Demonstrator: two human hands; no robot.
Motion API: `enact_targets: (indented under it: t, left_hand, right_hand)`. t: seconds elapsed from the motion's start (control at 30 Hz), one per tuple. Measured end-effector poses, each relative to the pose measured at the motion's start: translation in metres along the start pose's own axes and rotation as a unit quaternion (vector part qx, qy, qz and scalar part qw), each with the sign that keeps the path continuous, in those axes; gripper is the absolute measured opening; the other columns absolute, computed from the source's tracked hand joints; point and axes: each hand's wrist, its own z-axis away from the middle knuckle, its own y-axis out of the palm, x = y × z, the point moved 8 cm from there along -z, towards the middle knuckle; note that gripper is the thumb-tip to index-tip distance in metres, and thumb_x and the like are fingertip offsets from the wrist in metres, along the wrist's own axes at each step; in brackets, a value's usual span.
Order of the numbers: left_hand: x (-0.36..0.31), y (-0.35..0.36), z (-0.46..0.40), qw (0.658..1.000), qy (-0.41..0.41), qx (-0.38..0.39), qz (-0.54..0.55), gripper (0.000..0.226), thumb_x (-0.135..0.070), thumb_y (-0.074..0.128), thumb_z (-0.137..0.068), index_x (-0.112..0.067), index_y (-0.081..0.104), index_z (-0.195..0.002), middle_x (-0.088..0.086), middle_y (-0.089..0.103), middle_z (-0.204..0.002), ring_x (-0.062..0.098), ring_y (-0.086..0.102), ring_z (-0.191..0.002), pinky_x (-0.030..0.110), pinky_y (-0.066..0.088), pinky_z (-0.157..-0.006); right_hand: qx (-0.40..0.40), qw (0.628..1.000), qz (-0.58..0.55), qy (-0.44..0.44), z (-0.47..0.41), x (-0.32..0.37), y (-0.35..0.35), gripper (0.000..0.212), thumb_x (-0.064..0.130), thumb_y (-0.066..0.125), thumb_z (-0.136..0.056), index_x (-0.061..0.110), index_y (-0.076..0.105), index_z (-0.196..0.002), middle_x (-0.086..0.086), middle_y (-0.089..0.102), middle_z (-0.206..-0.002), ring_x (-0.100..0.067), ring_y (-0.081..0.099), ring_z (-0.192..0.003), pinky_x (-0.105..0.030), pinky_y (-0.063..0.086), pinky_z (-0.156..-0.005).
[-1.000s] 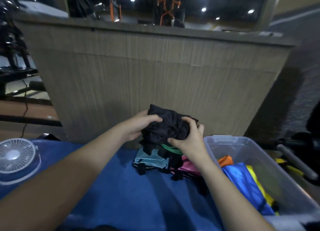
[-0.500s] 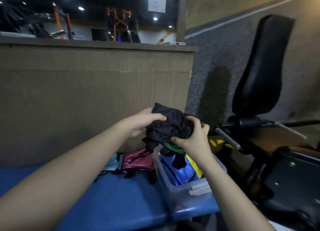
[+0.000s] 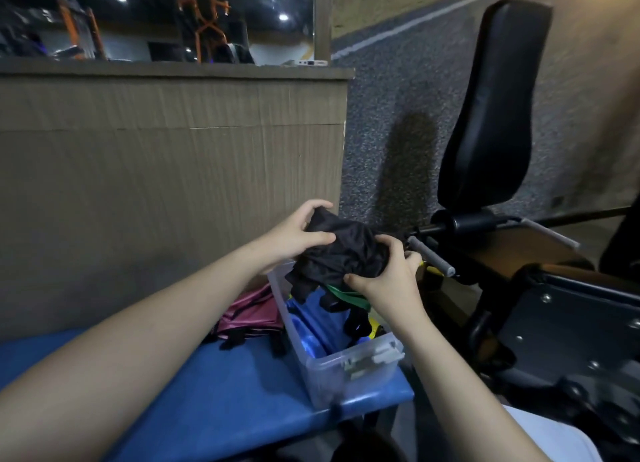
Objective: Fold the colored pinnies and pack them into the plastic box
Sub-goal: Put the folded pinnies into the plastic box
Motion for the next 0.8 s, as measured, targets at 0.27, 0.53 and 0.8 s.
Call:
enact_targets:
  t: [0.27,0.53,0.8]
  left_hand:
    - [0.043,-0.007,-0.001,0.996,-0.04,0.032,-0.071,0.05,-0.021,0.073,-0.09,-0.032,0.049,-0.133,0.006,0.06,-0.125,0.018,0.065,-0.108,0.032,0.056,-0.092]
    - [0.086,-0.02,0.005,0.98,-0.054,0.004,-0.192,0.049,-0.038,0.074,-0.087,-0.042,0.052,-0.131,-0.001,0.051,-0.128,0.013,0.057,-0.112,0.022,0.045,-0.091]
    - [0.09,-0.079,0.055,0.985,0.0,-0.074,-0.158,0.033,-0.022,0.077,-0.087,-0.029,0.064,-0.117,0.003,0.065,-0.113,0.018,0.065,-0.098,0.023,0.051,-0.088]
  right_hand:
    - [0.086,0.989,0.107,0.06,0.006,-0.023,0.022,0.086,0.04,0.088,-0.069,0.035,0.038,-0.139,-0.003,0.031,-0.127,-0.018,0.053,-0.105,-0.029,0.044,-0.091]
    - [0.118,0.953,0.276,0.026,0.01,-0.034,0.027,0.085,0.071,0.072,-0.071,0.044,0.034,-0.142,-0.001,0.04,-0.134,-0.027,0.043,-0.13,-0.043,0.045,-0.102]
    - [0.142,0.97,0.181,-0.084,0.016,0.016,0.113,0.071,0.063,0.072,-0.072,0.042,0.045,-0.135,0.004,0.043,-0.12,-0.024,0.051,-0.117,-0.04,0.047,-0.097]
